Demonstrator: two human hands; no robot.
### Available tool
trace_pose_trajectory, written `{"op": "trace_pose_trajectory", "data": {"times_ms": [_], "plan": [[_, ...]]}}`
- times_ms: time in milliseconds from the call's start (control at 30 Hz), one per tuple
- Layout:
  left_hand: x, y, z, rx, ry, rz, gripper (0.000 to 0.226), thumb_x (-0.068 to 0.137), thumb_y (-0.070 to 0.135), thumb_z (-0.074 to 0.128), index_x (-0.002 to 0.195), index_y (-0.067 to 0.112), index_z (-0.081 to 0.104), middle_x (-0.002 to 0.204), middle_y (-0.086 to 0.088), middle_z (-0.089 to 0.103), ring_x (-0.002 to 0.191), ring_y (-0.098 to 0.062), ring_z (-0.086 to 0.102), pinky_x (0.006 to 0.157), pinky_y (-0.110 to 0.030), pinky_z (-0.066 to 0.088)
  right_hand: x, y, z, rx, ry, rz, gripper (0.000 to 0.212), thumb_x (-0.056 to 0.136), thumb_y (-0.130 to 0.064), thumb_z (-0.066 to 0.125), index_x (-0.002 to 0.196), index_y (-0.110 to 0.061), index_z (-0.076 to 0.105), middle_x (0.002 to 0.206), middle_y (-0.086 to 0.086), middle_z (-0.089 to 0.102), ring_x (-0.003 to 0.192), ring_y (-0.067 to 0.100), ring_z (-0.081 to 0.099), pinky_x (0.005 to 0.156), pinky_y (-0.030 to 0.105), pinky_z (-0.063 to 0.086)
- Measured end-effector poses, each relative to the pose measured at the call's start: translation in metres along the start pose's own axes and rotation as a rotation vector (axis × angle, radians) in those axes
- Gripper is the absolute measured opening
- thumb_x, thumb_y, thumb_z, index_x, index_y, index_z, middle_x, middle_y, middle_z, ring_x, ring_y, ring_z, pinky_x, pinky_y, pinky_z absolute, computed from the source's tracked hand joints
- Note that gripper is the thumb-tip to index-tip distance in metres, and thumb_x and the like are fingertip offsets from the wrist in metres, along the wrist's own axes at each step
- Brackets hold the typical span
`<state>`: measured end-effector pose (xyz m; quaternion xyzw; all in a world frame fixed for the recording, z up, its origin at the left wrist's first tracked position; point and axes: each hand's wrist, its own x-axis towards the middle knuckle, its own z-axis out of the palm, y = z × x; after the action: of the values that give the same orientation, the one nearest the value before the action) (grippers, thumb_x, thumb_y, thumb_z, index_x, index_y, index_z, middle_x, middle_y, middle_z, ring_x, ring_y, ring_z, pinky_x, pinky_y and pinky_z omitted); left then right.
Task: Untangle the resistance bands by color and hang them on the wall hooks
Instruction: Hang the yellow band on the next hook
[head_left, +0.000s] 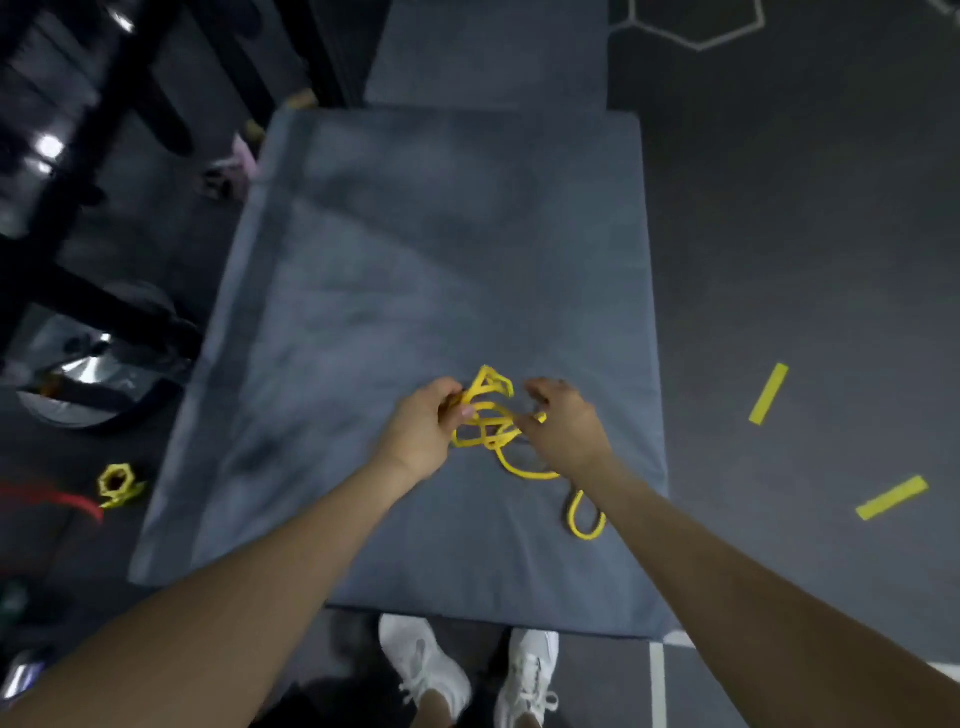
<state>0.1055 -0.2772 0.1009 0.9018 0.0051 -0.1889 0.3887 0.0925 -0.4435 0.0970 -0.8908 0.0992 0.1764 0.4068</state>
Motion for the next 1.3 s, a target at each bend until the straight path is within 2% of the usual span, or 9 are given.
{"op": "trace_pose_trajectory", "data": {"times_ms": [400, 467, 533, 600, 800, 900, 1000, 1133, 1300], "plan": [[-0.044, 0.059, -0.249, -0.216, 0.152, 0.253, 0.023, 0.076, 0.029, 0.052, 0.084, 0.008, 0.058, 0.068, 0.0, 0.051, 0.057, 0.004, 0.043, 0.059, -0.015, 0.036, -0.025, -0.276, -0.035, 0.041, -0.088, -0.438, 0.035, 0.08, -0.013, 0.068, 0.114, -0.012, 0.063, 0.109, 0.009, 0.067, 0.101, 0.022, 0.061, 0.081, 0.027, 0.044], [-0.061, 0.062, -0.288, -0.259, 0.199, 0.261, 0.035, 0.077, 0.027, 0.054, 0.092, -0.004, 0.06, 0.076, -0.007, 0.056, 0.067, -0.001, 0.047, 0.066, -0.018, 0.039, -0.034, -0.316, -0.035, 0.033, -0.098, -0.503, 0.008, 0.081, -0.017, 0.068, 0.088, -0.018, 0.065, 0.089, 0.007, 0.067, 0.086, 0.021, 0.061, 0.075, 0.029, 0.046], [-0.081, 0.064, -0.324, -0.295, 0.234, 0.279, 0.027, 0.08, 0.025, 0.055, 0.089, 0.0, 0.061, 0.076, -0.009, 0.056, 0.071, -0.006, 0.049, 0.067, -0.02, 0.04, -0.045, -0.353, -0.036, -0.012, -0.09, -0.567, 0.024, 0.082, -0.019, 0.067, 0.064, -0.021, 0.052, 0.065, 0.0, 0.054, 0.068, 0.015, 0.05, 0.057, 0.024, 0.035], [-0.1, 0.066, -0.355, -0.327, 0.286, 0.271, 0.015, 0.084, 0.02, 0.058, 0.087, 0.005, 0.062, 0.073, -0.006, 0.054, 0.069, -0.007, 0.048, 0.065, -0.021, 0.04, -0.056, -0.385, -0.037, -0.015, -0.075, -0.622, 0.024, 0.083, -0.015, 0.066, 0.063, -0.016, 0.052, 0.057, -0.002, 0.046, 0.057, 0.008, 0.043, 0.051, 0.025, 0.029], [-0.164, 0.085, -0.428, -0.527, 0.445, 0.157, 0.013, 0.082, 0.028, 0.061, 0.077, 0.015, 0.06, 0.077, -0.013, 0.054, 0.075, -0.023, 0.051, 0.072, -0.038, 0.044, -0.094, -0.468, -0.043, 0.0, -0.076, -0.847, 0.021, 0.082, -0.016, 0.067, 0.064, -0.023, 0.059, 0.061, -0.003, 0.056, 0.063, 0.01, 0.052, 0.066, 0.035, 0.046], [-0.193, 0.098, -0.458, -0.569, 0.522, 0.152, 0.012, 0.092, 0.014, 0.054, 0.086, 0.006, 0.058, 0.079, -0.016, 0.053, 0.068, -0.023, 0.053, 0.061, -0.029, 0.044, -0.109, -0.506, -0.054, 0.03, -0.083, -0.938, 0.021, 0.077, -0.021, 0.074, 0.064, -0.026, 0.059, 0.063, -0.009, 0.058, 0.059, 0.001, 0.052, 0.063, 0.023, 0.045], [-0.218, 0.115, -0.483, -0.481, 0.632, 0.168, 0.011, 0.094, 0.011, 0.051, 0.089, 0.002, 0.057, 0.075, -0.013, 0.054, 0.061, -0.016, 0.052, 0.056, -0.024, 0.042, -0.118, -0.539, -0.065, 0.014, -0.112, -1.036, 0.015, 0.074, -0.026, 0.077, 0.069, -0.021, 0.065, 0.077, -0.001, 0.058, 0.071, 0.011, 0.055, 0.069, 0.033, 0.047], [-0.247, 0.137, -0.508, -0.544, 0.704, 0.192, 0.015, 0.094, 0.011, 0.049, 0.082, 0.014, 0.057, 0.086, -0.005, 0.06, 0.077, -0.016, 0.058, 0.071, -0.035, 0.048, -0.131, -0.573, -0.077, 0.065, -0.285, -1.101, 0.024, 0.08, -0.027, 0.072, 0.062, -0.025, 0.057, 0.054, -0.014, 0.054, 0.053, -0.002, 0.046, 0.058, 0.021, 0.038], [-0.274, 0.16, -0.536, -0.61, 0.748, 0.253, 0.016, 0.099, 0.009, 0.04, 0.097, 0.01, 0.056, 0.092, -0.001, 0.062, 0.086, -0.012, 0.062, 0.08, -0.029, 0.052, -0.147, -0.61, -0.095, 0.059, -0.268, -1.206, 0.011, 0.088, -0.011, 0.06, 0.077, -0.009, 0.06, 0.077, 0.015, 0.063, 0.074, 0.026, 0.061, 0.075, 0.044, 0.05]]}}
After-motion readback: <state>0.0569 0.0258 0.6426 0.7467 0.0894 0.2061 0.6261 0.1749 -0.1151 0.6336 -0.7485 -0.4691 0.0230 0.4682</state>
